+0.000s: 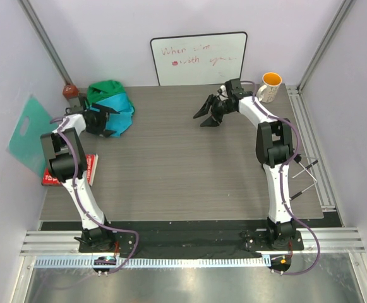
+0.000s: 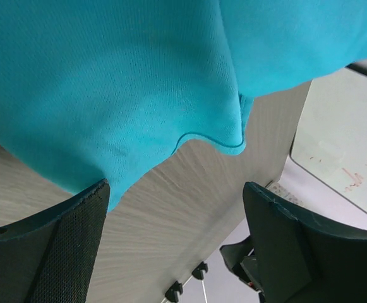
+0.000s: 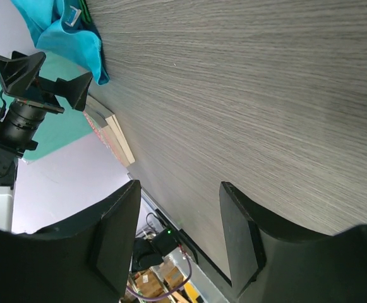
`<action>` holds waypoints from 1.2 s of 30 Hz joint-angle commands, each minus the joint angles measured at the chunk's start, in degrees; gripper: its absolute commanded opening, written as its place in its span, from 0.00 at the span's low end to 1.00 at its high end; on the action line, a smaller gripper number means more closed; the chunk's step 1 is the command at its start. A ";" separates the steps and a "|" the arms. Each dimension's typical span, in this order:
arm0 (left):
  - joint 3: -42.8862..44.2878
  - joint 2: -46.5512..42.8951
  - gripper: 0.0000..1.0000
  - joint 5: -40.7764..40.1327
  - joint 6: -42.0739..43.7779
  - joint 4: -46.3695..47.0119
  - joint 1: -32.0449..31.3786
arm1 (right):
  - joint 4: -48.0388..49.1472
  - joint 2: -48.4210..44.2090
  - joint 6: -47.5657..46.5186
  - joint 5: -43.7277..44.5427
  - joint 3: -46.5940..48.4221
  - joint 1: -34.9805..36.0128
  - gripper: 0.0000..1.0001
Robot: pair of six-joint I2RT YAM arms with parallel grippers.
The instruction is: Fold and stack the t-shirts
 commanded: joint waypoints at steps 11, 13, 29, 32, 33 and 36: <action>-5.95 -22.96 0.88 -14.39 13.67 -21.64 3.01 | -1.12 -6.99 -1.50 1.11 -4.07 -1.43 0.58; -7.27 -25.15 0.88 -15.36 14.65 -22.00 2.92 | -1.03 -8.22 -2.02 3.04 -5.83 -2.49 0.59; -10.01 -25.28 0.89 -10.20 6.84 -16.56 2.14 | -0.60 -9.64 -4.22 3.23 -11.99 -4.69 0.60; -5.37 -20.35 0.88 -6.67 2.09 -11.98 -3.04 | -0.25 -8.15 -3.00 1.48 -11.98 -5.04 0.60; -3.17 -17.46 0.88 -6.58 2.17 -12.07 -7.23 | -0.07 -8.05 -2.73 1.12 -11.99 -5.04 0.60; 3.60 -13.23 0.88 -6.23 4.28 -13.47 -13.93 | 0.98 -9.37 -2.46 1.30 -13.48 -4.95 0.60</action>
